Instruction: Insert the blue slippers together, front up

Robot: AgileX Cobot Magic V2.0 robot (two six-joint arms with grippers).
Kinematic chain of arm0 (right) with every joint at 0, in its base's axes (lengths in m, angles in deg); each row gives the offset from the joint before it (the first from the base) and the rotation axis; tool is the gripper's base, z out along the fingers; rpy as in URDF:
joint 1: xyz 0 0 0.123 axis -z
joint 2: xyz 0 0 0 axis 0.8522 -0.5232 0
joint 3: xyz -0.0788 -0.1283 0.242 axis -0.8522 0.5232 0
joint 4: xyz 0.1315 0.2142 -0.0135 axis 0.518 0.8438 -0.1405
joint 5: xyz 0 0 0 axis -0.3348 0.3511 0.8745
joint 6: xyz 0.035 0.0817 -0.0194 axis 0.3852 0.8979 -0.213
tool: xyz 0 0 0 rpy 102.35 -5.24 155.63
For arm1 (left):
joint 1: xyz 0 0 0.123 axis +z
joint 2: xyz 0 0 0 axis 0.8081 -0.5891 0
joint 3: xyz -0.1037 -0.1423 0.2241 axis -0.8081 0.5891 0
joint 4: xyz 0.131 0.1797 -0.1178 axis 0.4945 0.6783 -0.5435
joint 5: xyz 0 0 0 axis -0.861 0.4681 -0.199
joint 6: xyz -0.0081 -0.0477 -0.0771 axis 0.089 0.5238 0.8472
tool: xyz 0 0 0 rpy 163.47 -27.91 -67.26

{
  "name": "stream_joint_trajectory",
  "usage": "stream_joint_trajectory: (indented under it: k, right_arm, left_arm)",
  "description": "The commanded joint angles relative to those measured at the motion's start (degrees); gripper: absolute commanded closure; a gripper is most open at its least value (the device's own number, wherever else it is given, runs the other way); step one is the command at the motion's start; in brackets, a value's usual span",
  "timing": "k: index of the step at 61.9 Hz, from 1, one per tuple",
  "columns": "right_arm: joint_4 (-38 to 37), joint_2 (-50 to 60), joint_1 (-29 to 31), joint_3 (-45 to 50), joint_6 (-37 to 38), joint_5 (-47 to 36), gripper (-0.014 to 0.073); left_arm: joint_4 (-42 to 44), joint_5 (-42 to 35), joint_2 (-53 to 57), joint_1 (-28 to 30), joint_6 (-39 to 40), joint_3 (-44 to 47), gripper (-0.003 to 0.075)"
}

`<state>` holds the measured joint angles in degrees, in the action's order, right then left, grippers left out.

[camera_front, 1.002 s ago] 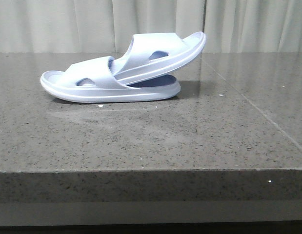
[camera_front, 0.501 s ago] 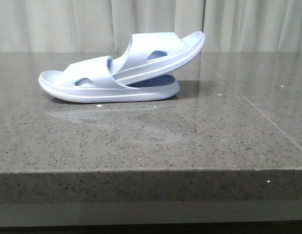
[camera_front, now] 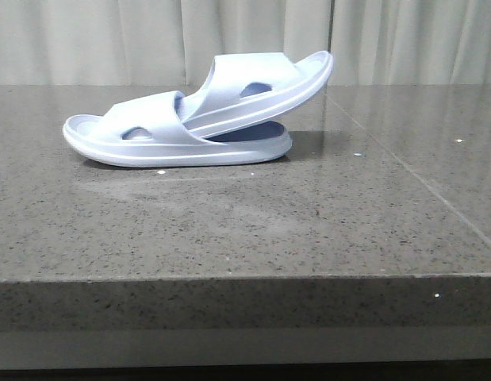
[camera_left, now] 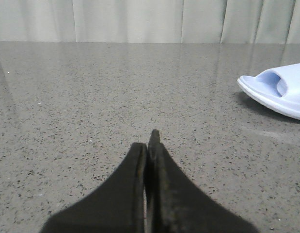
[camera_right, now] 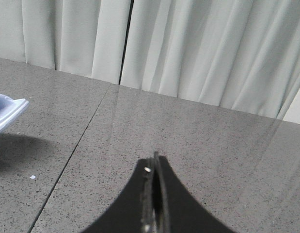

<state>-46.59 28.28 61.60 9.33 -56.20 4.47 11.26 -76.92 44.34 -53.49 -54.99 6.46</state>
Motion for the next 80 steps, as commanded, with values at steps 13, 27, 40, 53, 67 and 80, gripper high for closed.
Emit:
stream_joint_trajectory:
  k: [13, 27, 40, 53, 67, 80]
  right_arm:
    - [0.4, -0.4, 0.0, -1.5, -0.3, -4.2, 0.0653]
    - [0.0, -0.5, -1.5, -0.9, -0.3, -6.2, 0.0653]
    - [-7.9, 0.3, -7.5, 2.4, 9.6, -7.7, 0.0653]
    - [-12.7, 5.6, -9.4, 16.3, 24.3, -15.0, 0.0653]
    - [-12.6, 17.9, -9.3, 27.5, 26.0, -14.6, 0.0653]
    - [-11.7, 23.5, -9.3, 29.4, 26.0, -11.0, 0.0653]
  left_arm:
    - [-0.6, -5.1, 1.4, 0.1, 0.4, 1.1, 0.0739]
    - [-0.6, -5.1, 1.4, 0.1, 0.4, 1.1, 0.0739]
    - [-0.6, -5.1, 1.4, 0.1, 0.4, 1.1, 0.0739]
    - [-0.6, -5.1, 1.3, 0.1, 0.4, 1.1, 0.0739]
    - [-0.6, -5.1, 1.3, 0.1, 0.4, 1.1, 0.0739]
    - [-0.6, -5.1, 1.3, 0.1, 0.4, 1.1, 0.0739]
